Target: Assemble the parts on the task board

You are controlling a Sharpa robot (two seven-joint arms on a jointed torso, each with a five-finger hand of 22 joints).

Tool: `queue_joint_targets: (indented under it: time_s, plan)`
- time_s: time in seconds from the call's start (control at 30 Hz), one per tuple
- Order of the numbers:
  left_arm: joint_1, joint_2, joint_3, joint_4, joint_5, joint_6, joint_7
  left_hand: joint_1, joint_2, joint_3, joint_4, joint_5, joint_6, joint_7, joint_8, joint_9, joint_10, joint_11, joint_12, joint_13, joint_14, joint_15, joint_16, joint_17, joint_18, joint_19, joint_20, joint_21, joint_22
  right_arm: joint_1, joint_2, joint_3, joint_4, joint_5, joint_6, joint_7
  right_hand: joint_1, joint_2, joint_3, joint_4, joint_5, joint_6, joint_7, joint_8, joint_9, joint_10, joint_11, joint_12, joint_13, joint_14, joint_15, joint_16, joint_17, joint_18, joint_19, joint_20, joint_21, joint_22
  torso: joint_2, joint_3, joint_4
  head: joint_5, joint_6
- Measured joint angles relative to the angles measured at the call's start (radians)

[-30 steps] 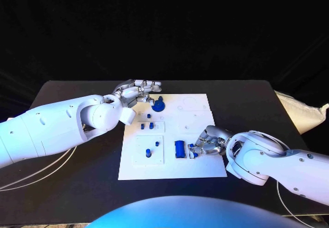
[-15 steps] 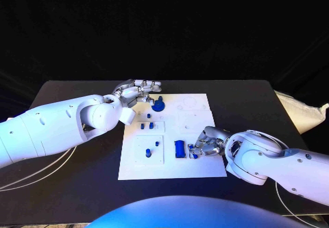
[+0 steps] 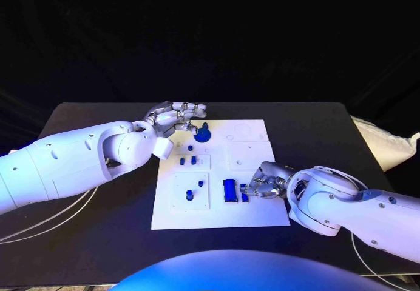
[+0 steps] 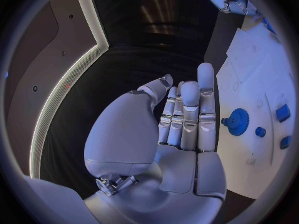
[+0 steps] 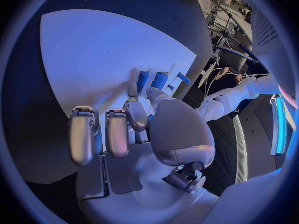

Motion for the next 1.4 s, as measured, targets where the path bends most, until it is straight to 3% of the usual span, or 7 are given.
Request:
queue_joint_targets:
  time_s: [0.23, 0.43, 0.63, 0.77, 0.9, 1.4]
  plan:
    - [0.0, 0.0, 0.0, 0.0, -0.001, 0.001, -0.001, 0.0, 0.0, 0.0, 0.0, 0.0, 0.0, 0.0, 0.0, 0.0, -0.002, 0.002, 0.0, 0.0, 0.0, 0.0, 0.0, 0.0, 0.0, 0.0, 0.0, 0.0, -0.001, 0.0, 0.001, 0.0, -0.002, -0.005, -0.001, 0.0, 0.0, 0.0, -0.068, 0.031, -0.114, -0.004, 0.004, 0.0, 0.009, 0.0, 0.0, 0.0, 0.004, 0.0, 0.0, 0.0, 0.001, 0.0, 0.0, 0.0, 0.0, 0.0, 0.0, 0.0003, 0.0004, 0.0, 0.0]
    - [0.0, 0.0, 0.0, 0.0, -0.002, 0.002, -0.002, 0.0, 0.0, 0.0, 0.0, 0.0, 0.0, 0.0, 0.0, 0.0, -0.003, 0.003, 0.0, 0.0, 0.0, 0.0, 0.0, 0.0, 0.0, 0.0, 0.0, 0.0, -0.001, 0.0, -0.004, 0.0, 0.003, -0.009, -0.002, 0.001, 0.001, -0.001, -0.082, 0.032, -0.119, -0.004, 0.004, 0.0, 0.012, 0.0, 0.0, 0.0, 0.005, 0.0, 0.0, 0.0, 0.001, 0.0, 0.0, 0.0, 0.0, 0.0, 0.0, 0.0009, 0.0, 0.0, 0.0]
    - [0.0, 0.0, 0.0, 0.0, -0.003, 0.003, -0.002, 0.0, 0.0, 0.0, 0.0, 0.0, 0.0, 0.0, 0.0, 0.0, -0.003, 0.003, 0.0, 0.0, 0.0, 0.0, 0.0, 0.0, 0.0, 0.0, 0.0, 0.0, -0.001, 0.0, -0.02, 0.0, 0.011, -0.012, -0.002, 0.006, 0.068, -0.005, -0.101, 0.005, -0.119, -0.007, 0.007, 0.004, 0.017, 0.0, 0.0, 0.0, 0.007, 0.0, 0.0, 0.0, 0.001, 0.0, 0.0, 0.0, 0.0, 0.0, -0.001, 0.0012, -0.0007, -0.001, 0.0]
    - [0.0, 0.0, 0.0, 0.0, -0.004, 0.004, -0.003, 0.0, 0.0, 0.0, 0.0, 0.0, 0.0, 0.0, 0.0, 0.0, -0.003, 0.003, 0.0, 0.0, 0.0, 0.0, 0.0, 0.0, 0.0, 0.0, 0.0, 0.0, -0.001, 0.0, -0.03, 0.0, 0.014, -0.015, 0.004, 0.016, 0.137, -0.009, -0.104, -0.045, -0.176, -0.01, 0.008, 0.004, 0.022, 0.0, 0.0, -0.008, 0.009, 0.0, 0.0, 0.0, 0.001, 0.0, 0.0, 0.0, 0.0, 0.0, -0.001, 0.0015, -0.0007, -0.002, 0.0]
    - [0.0, 0.0, 0.0, -0.001, -0.004, 0.005, -0.003, 0.0, 0.0, 0.0, 0.0, 0.0, 0.0, 0.0, 0.0, 0.0, -0.003, 0.003, 0.0, 0.0, 0.0, 0.0, 0.0, 0.0, 0.0, 0.0, 0.0, 0.0, -0.001, -0.001, -0.03, 0.0, 0.007, -0.02, 0.013, 0.025, 0.172, -0.005, -0.107, -0.072, -0.218, -0.014, 0.006, 0.004, 0.024, -0.002, 0.002, -0.008, 0.01, 0.0, 0.0, 0.0, 0.001, 0.0, 0.0, 0.0, 0.0, 0.0, -0.001, 0.0014, -0.0009, -0.004, 0.0]
    - [0.0, 0.002, 0.0, -0.002, -0.006, 0.007, -0.004, 0.0, 0.0, 0.0, 0.0, 0.0, 0.0, 0.0, 0.0, 0.0, -0.003, 0.003, 0.0, 0.0, 0.0, 0.0, 0.0, 0.0, 0.0, 0.0, 0.0, 0.0, -0.001, -0.007, 0.004, 0.004, -0.042, -0.039, 0.031, 0.05, 0.189, 0.006, -0.106, -0.078, -0.229, -0.012, 0.004, 0.011, 0.029, 0.0, 0.0, -0.016, 0.011, 0.0, 0.0, 0.0, 0.0, 0.0, 0.0, 0.0, 0.0, 0.0, 0.0, 0.0007, 0.0011, -0.003, 0.0]
